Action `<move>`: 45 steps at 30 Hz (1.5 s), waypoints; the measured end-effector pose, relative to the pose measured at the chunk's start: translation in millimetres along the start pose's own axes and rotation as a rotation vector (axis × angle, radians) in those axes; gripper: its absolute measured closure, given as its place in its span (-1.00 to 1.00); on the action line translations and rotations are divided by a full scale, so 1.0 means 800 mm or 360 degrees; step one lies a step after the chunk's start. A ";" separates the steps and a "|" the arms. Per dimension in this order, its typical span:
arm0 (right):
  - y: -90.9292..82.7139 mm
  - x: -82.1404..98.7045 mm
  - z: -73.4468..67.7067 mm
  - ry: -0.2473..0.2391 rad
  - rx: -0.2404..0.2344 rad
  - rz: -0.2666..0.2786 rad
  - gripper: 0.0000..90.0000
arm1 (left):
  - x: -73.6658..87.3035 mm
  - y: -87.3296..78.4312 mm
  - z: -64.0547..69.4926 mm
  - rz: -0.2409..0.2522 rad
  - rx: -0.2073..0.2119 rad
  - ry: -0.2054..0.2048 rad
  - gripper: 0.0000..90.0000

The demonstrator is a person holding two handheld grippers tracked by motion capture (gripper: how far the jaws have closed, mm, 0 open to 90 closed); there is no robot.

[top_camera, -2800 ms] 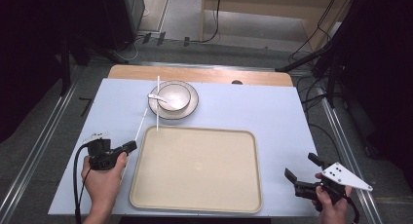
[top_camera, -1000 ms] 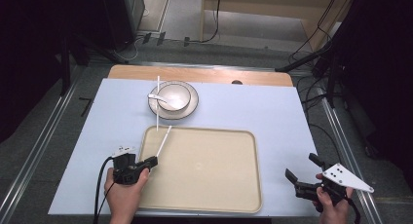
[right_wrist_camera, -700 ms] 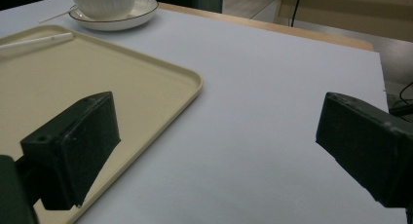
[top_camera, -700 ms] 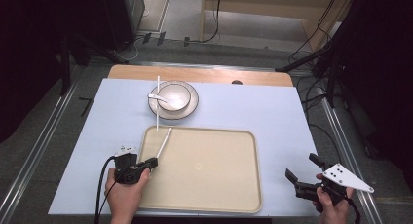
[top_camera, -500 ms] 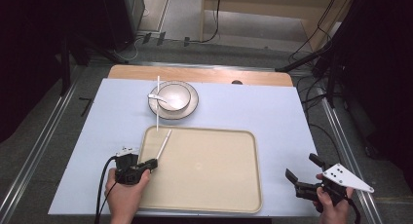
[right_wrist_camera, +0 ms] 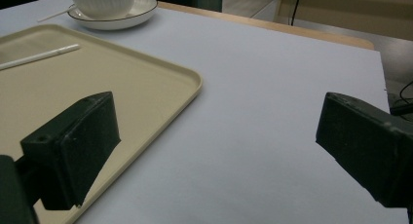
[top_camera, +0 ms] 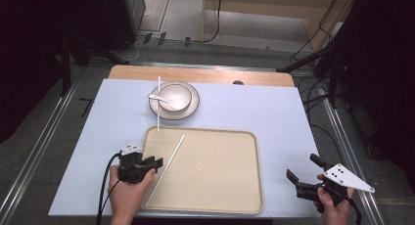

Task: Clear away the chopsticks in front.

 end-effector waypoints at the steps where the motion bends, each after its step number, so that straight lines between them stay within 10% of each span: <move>1: 0.000 0.000 0.000 -0.0001 0.0001 0.0000 -0.95 | -0.001 0.002 0.002 -0.0004 0.0004 0.0009 0.37; 19: -0.004 0.000 0.003 -0.0002 0.0016 0.0007 -0.95 | -0.008 0.036 0.030 -0.0055 0.0021 0.0157 0.28; 34: -0.004 0.001 0.004 0.0002 0.0024 0.0001 -0.95 | -0.010 0.038 0.026 -0.0022 -0.0176 0.0302 0.63; 45: -0.003 0.001 0.004 0.0000 0.0027 -0.0002 -0.95 | -0.018 0.025 -0.009 0.0037 -0.0297 0.0116 0.90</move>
Point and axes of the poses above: each handheld gripper's, and its own axes: y roughly forward along the jaws, x roughly out of its underside, z roughly to its right, the point moved 9 cm from there along y, roughly forward along the jaws, and after that the axes turned 7 degrees about -y, right-handed, at the moved point
